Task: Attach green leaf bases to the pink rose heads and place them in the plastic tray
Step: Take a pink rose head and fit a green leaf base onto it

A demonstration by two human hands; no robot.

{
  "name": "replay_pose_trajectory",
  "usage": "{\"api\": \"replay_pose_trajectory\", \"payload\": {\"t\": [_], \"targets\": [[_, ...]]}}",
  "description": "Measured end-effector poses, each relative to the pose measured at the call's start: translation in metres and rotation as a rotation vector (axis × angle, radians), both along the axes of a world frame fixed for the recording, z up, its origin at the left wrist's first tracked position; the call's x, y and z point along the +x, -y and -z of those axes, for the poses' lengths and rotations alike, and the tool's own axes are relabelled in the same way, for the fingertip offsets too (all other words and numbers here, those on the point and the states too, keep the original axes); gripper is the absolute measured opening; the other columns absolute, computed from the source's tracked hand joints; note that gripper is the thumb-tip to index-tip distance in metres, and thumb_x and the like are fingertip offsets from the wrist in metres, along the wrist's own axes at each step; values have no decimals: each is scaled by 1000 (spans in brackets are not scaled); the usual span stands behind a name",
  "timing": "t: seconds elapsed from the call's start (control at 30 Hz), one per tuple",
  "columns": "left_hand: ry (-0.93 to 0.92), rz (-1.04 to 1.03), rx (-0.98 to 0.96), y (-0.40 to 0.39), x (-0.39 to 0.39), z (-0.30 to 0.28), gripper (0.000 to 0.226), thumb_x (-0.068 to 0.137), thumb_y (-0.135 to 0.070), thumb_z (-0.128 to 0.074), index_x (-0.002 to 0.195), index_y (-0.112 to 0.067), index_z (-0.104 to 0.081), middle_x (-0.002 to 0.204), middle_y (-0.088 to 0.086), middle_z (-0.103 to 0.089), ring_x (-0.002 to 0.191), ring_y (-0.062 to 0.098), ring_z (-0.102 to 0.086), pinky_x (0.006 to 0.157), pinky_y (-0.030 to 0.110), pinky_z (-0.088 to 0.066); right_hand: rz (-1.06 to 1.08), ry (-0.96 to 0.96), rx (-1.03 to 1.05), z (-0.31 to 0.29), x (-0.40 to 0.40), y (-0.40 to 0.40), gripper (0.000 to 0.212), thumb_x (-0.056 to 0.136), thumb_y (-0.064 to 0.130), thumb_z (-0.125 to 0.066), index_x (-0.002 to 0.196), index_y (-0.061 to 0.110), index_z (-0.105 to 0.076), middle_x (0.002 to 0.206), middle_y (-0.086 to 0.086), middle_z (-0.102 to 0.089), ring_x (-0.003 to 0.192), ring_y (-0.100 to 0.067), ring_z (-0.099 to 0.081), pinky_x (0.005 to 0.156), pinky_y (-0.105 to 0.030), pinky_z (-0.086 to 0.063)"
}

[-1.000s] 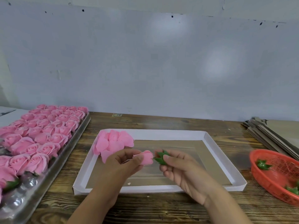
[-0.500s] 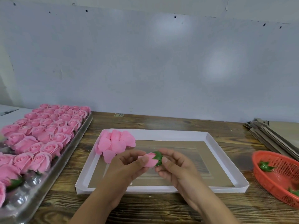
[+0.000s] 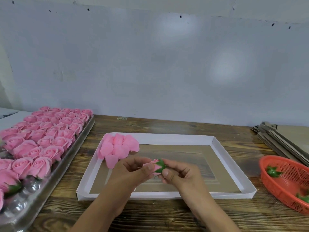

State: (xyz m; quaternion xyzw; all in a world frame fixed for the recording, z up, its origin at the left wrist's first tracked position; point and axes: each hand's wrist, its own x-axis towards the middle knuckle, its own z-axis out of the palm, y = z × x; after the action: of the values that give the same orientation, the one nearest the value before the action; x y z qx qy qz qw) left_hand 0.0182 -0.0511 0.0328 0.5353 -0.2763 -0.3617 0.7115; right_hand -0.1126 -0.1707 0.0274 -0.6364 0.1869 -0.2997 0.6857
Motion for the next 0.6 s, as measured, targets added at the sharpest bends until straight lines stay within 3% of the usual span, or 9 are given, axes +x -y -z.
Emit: {"api": "replay_pose_trajectory", "payload": {"t": [0.13,0.23,0.37,0.5,0.6], "targets": [[57,4,18,0,2,2,30,61,-31,-84,86,-16,-80,95,15,-77,90,24,-74,78,26,-60,14,-33,-57,2,0,1,25,83,-9,-68,102,7,-75,84,-8,-78,72,-7,-70,65,-19,-55],[91,-1,40,0,2,2,30,60,-32,-84,86,-17,-81,92,15,-77,87,22,-74,78,27,-60,10,-68,-125,1,0,1,30,84,-8,-68,97,18,-77,84,-7,-78,72,-7,-70,67,-20,-55],[146,1,89,-2,3,2,25,64,-25,-83,88,-18,-80,88,9,-78,82,16,-74,71,20,-58,-47,-156,-257,-2,-5,6,29,86,2,-71,100,26,-79,91,-15,-76,89,-32,-71,87,-46,-56],[235,11,137,-3,3,0,37,77,-11,-81,111,-18,-70,94,2,-79,89,15,-75,73,17,-58,-130,-209,-285,-5,-8,7,35,82,4,-74,99,35,-77,92,-7,-77,82,-18,-69,80,-29,-55],[198,-8,89,-2,3,-1,49,74,-24,-80,121,-22,-64,105,1,-78,99,16,-74,81,24,-60,-92,-137,-221,-6,-5,6,26,81,1,-75,97,22,-78,91,-9,-77,82,-16,-70,80,-26,-55]]}}
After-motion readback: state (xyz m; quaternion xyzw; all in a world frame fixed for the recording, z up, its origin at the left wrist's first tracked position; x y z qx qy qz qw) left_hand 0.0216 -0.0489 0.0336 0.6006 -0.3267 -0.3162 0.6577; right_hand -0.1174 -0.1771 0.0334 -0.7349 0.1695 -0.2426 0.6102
